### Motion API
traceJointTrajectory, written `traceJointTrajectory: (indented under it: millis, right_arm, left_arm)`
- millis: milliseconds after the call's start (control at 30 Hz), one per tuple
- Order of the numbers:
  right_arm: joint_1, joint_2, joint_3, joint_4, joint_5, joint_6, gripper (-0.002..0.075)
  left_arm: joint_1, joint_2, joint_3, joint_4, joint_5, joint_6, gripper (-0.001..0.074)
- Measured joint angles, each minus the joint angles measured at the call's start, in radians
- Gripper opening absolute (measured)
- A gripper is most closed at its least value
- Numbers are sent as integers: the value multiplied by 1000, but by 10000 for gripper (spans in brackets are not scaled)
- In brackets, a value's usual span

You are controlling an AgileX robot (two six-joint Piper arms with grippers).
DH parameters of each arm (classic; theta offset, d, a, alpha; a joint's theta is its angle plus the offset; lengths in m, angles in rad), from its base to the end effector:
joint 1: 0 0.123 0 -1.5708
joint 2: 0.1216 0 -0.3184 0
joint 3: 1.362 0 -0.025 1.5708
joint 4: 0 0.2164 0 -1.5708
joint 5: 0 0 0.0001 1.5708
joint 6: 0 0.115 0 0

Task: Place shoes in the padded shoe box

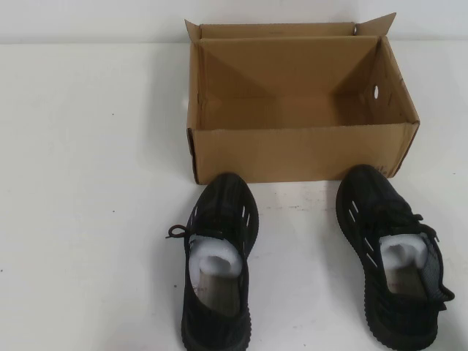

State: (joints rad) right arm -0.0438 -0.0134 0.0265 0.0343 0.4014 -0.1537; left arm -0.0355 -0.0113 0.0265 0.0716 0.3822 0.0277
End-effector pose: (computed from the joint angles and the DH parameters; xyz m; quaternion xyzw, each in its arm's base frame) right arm 0.0063 0.0013 0.1613 -0.0357 0.8120 -0.0428 0.5810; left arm 0.0072 0.0028 0.1635 0.0445 0.8063 0.0281 0.5891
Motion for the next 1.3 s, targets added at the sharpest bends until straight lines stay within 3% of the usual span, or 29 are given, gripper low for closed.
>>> traceJointTrajectory:
  millis: [1300]
  right_arm:
    - [0, 0, 0, 18, -12, 0, -8]
  left_arm:
    - [0, 0, 0, 0, 0, 0, -4]
